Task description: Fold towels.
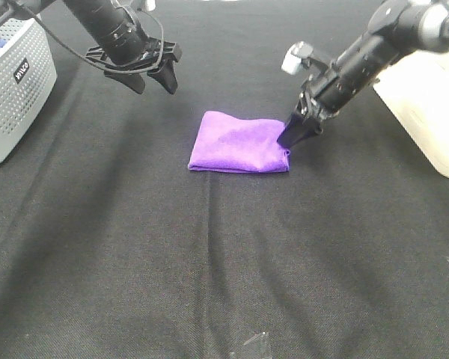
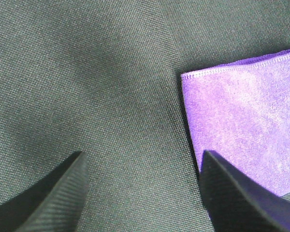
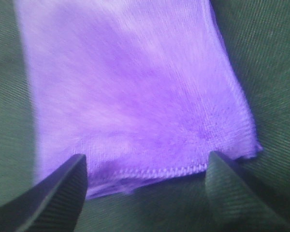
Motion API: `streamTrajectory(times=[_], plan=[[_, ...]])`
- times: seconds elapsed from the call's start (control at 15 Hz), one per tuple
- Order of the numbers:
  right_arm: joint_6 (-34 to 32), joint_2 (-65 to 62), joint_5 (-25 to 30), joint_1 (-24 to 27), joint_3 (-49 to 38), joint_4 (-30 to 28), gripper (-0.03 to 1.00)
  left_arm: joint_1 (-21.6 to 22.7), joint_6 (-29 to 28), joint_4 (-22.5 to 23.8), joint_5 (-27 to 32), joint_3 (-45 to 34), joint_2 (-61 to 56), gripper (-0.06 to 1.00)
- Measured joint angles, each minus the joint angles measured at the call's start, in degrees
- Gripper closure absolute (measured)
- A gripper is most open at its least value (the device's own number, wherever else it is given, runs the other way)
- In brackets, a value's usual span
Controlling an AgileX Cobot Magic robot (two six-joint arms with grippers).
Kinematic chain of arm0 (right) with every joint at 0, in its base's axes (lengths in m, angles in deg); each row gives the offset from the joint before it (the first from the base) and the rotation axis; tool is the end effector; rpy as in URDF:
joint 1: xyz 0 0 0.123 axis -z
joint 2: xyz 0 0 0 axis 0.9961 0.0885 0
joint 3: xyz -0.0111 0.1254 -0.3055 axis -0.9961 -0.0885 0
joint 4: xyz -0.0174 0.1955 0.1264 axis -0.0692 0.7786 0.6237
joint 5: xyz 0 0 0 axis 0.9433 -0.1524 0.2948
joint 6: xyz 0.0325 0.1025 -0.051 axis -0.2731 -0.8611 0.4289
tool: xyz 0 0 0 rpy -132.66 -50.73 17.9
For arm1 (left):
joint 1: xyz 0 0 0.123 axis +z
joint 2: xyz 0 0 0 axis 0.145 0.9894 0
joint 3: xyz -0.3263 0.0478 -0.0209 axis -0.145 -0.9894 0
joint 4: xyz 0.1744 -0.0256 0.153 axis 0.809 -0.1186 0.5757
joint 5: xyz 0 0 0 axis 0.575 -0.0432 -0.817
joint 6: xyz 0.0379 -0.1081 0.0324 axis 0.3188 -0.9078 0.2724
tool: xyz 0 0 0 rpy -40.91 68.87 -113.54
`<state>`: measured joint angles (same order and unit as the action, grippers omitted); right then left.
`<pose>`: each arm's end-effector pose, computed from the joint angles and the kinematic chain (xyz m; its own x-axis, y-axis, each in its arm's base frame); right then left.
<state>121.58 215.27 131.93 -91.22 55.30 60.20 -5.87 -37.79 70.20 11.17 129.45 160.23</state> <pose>0.5180 0.1238 0.1517 -0.4158 -0.7128 -0.5648 -0.9016 0.4047 0.1530 0.5562 -0.1755 0.1924 -0.8750 0.2195 -0.4314 0.3516 0.9008 -0.2548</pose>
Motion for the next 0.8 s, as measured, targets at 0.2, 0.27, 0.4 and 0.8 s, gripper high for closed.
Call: streamTrajectory(times=[0.2, 0.27, 0.4, 0.8], plan=[[-12.0, -8.0, 3.6, 0.0, 0.0, -1.7, 0.22, 0.0, 0.0, 1.1, 0.1, 0.0, -0.5, 0.32], [-16.4, -10.5, 4.4, 0.0, 0.0, -4.0, 0.17, 0.0, 0.2, 2.1, 0.0, 0.0, -1.3, 0.32], [-26.0, -15.3, 4.6, 0.0, 0.0, -11.2, 0.11, 0.0, 1.1, 5.6, 0.1, 0.0, -3.8, 0.32], [-51.7, -31.1, 5.1, 12.3, -4.4, -20.7, 0.1, 5.7, -1.3, 10.6, 0.1, -7.8, -16.4, 0.16]])
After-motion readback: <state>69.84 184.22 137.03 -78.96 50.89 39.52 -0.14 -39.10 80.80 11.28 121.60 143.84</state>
